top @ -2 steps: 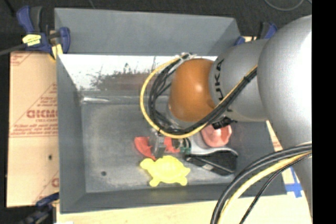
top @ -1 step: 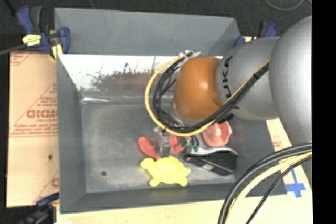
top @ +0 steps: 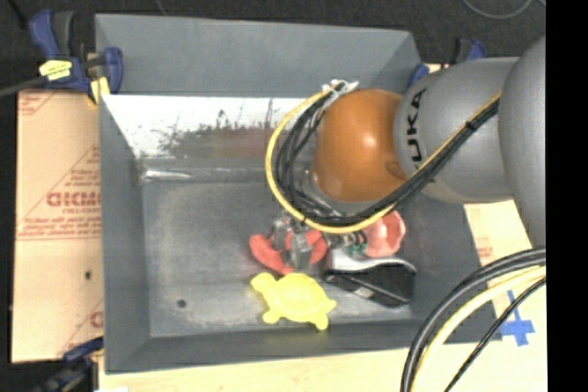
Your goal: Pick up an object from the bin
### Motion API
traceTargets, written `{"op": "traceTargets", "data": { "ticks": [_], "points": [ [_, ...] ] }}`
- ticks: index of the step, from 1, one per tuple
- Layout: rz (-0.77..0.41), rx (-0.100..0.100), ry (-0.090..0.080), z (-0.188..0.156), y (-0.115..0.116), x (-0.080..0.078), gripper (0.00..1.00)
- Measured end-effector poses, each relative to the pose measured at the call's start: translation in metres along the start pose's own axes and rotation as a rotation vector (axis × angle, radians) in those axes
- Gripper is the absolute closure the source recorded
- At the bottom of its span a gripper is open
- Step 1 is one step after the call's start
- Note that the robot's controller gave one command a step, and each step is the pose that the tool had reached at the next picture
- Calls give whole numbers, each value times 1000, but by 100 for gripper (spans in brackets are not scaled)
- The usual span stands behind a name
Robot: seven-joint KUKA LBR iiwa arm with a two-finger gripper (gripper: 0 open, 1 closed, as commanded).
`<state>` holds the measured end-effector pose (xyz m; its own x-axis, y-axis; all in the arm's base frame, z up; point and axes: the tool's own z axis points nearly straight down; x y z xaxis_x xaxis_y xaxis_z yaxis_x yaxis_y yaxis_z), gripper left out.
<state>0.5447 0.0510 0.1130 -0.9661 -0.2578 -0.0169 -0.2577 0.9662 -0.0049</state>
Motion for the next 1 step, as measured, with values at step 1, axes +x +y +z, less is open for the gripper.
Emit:
{"op": "traceTargets", "data": {
  "ticks": [1],
  "points": [
    [222,-3,6,-13,7,10,100]
  ]
}}
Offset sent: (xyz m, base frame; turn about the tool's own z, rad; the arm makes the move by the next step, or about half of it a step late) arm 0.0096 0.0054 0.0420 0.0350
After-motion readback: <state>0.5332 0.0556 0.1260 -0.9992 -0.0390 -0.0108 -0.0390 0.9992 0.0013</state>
